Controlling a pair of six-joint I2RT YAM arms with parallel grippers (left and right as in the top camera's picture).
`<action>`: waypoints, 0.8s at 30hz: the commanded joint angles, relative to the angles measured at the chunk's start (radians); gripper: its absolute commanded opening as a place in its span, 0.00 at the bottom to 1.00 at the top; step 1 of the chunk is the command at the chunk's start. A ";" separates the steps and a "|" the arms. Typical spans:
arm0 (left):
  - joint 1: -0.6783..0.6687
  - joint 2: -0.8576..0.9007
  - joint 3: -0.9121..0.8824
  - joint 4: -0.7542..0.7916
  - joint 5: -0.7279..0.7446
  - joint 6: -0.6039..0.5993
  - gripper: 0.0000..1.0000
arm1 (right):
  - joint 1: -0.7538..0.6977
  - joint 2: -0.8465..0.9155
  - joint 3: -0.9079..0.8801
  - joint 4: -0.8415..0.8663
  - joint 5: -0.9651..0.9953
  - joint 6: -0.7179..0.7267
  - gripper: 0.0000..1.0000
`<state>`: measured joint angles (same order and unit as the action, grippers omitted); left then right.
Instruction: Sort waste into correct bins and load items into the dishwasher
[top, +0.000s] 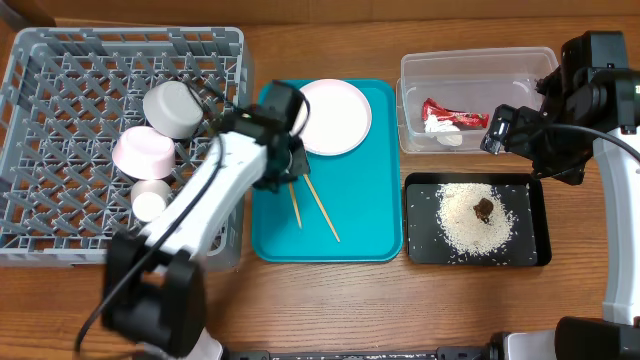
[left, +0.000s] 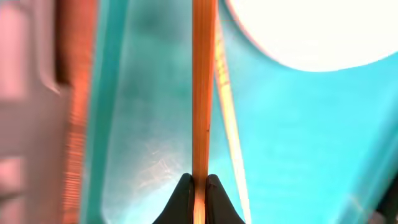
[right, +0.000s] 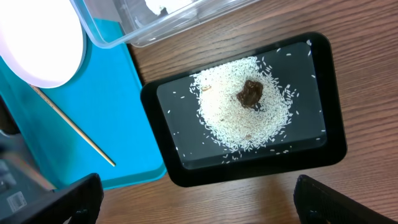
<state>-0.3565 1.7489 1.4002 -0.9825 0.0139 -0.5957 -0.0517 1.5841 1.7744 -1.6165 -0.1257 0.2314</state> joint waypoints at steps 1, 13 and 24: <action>0.052 -0.106 0.062 -0.032 -0.068 0.190 0.04 | 0.000 -0.002 0.006 0.003 0.002 0.000 1.00; 0.280 -0.125 0.088 -0.019 -0.076 0.552 0.04 | 0.000 -0.002 0.006 0.006 0.002 0.000 1.00; 0.322 0.025 0.088 0.011 -0.076 0.593 0.04 | 0.000 -0.002 0.006 0.005 0.002 0.000 1.00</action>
<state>-0.0410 1.7390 1.4773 -0.9726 -0.0563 -0.0402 -0.0517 1.5841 1.7744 -1.6154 -0.1257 0.2314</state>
